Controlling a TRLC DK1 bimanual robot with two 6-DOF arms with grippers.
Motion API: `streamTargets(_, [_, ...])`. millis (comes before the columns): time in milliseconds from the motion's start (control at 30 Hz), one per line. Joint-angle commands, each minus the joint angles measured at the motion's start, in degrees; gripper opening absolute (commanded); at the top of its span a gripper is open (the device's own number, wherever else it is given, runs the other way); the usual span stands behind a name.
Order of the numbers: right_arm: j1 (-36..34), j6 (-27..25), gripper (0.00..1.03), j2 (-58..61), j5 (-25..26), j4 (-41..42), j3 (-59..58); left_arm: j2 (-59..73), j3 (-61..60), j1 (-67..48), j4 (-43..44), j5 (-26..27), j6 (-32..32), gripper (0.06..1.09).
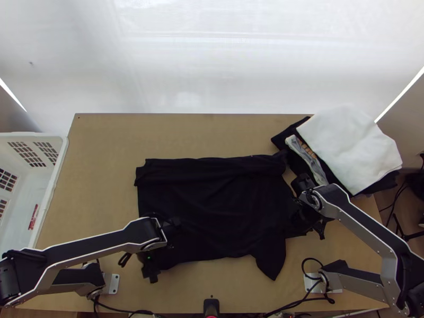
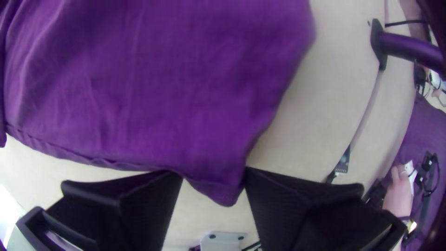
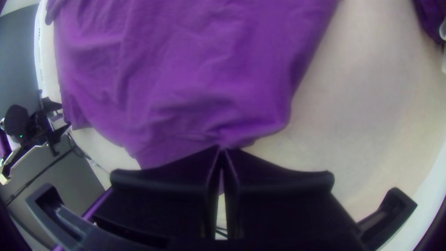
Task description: Fold the t-shirt
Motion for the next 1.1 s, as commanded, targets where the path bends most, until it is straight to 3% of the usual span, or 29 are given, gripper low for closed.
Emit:
streamTargets(0, [0.07, 0.07, 0.03, -0.58, 0.01, -0.07, -0.27, -0.28, 2.31, 0.01, 3.69, 1.42, -2.67, 0.29])
streamTargets(33, [0.07, 0.07, 0.03, -0.76, 0.01, -0.07, -0.36, -0.37, 2.84, 0.36, 4.83, 1.69, -2.93, 0.14])
streamTargets(100, [0.07, 0.07, 0.03, -0.84, 0.01, -0.07, -0.44, -0.46, 3.28, 1.24, 4.57, 2.83, -3.64, 0.09])
streamTargets(333, [-0.89, 0.07, 0.03, -2.34, 0.10, -0.69, 0.17, -4.06, 6.27, 8.27, 0.43, 3.00, -3.37, 0.09])
streamTargets(567, [-4.85, -1.43, 0.03, -3.74, 0.19, -3.24, 1.58, -15.75, 7.76, 27.87, -0.44, 8.54, 0.32, 0.09])
streamTargets(733, [-6.96, -2.92, 0.03, -4.45, 0.19, -5.43, 3.33, -21.20, 4.60, 37.19, -0.44, 8.63, 4.19, 0.09])
streamTargets(1067, [-7.66, -1.96, 0.03, -2.25, 0.10, -5.79, 14.41, -20.76, 1.61, 40.53, 2.63, 8.63, 5.33, 0.09])
